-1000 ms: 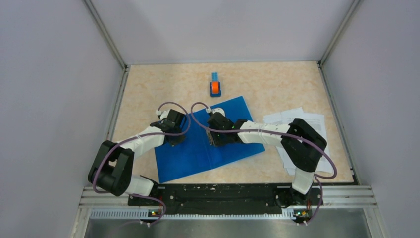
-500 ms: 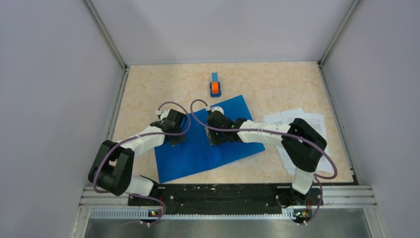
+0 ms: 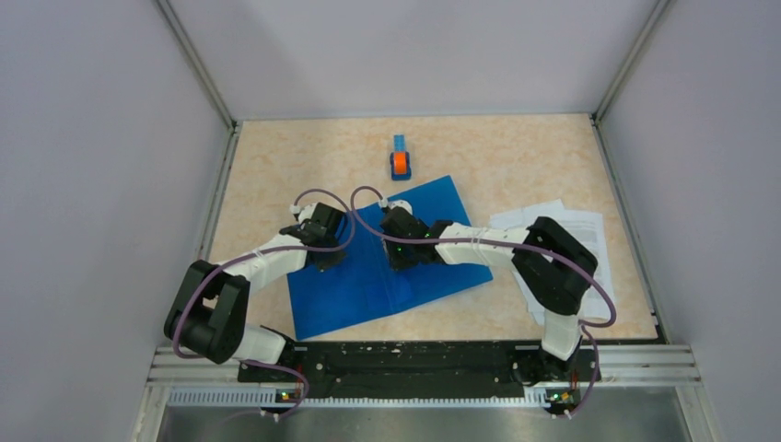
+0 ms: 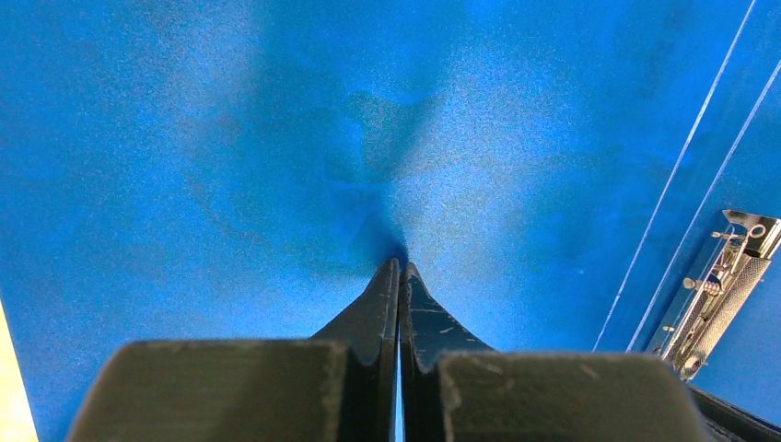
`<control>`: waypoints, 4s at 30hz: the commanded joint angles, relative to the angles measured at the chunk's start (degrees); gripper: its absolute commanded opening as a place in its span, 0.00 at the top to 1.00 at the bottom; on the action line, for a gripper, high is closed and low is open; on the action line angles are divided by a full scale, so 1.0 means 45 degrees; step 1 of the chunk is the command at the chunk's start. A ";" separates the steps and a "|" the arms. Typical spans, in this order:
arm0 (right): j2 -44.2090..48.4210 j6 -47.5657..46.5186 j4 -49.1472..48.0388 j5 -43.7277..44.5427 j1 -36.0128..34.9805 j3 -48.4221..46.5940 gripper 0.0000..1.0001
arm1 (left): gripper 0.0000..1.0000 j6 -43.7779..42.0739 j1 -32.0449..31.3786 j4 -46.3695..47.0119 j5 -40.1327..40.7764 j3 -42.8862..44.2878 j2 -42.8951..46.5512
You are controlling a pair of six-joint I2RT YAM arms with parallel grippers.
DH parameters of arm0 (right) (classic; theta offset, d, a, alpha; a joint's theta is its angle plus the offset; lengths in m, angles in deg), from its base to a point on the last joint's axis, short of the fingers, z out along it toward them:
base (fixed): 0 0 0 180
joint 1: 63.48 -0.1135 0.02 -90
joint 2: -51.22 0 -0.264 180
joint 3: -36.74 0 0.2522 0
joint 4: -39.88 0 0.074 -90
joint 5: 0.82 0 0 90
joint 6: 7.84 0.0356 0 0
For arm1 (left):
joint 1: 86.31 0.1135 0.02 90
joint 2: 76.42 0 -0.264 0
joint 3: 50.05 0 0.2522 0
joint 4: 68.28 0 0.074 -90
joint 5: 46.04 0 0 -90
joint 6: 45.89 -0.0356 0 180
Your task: Put the files into the folder
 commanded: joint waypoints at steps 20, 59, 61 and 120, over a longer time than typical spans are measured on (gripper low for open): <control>-0.0657 0.0413 0.1073 0.2066 -0.0541 0.0447 0.99 | 1.00 -0.0038 -0.0021 -0.1132 0.0844 0.0093 -0.1159; 0.1646 0.0149 0.0714 0.1702 -0.0024 0.0441 0.81 | 1.00 -0.1004 -0.0021 -0.1586 0.0465 0.1167 -0.1936; 0.1989 0.0092 0.0470 0.0962 0.0328 0.0237 0.72 | 1.00 -0.1321 -0.0021 -0.1670 0.0223 0.1607 -0.2046; -0.0214 -0.0642 -0.0367 -0.3128 0.3049 -0.3420 0.57 | 0.68 -0.3456 -0.1427 -0.2091 -0.3143 0.4680 0.0829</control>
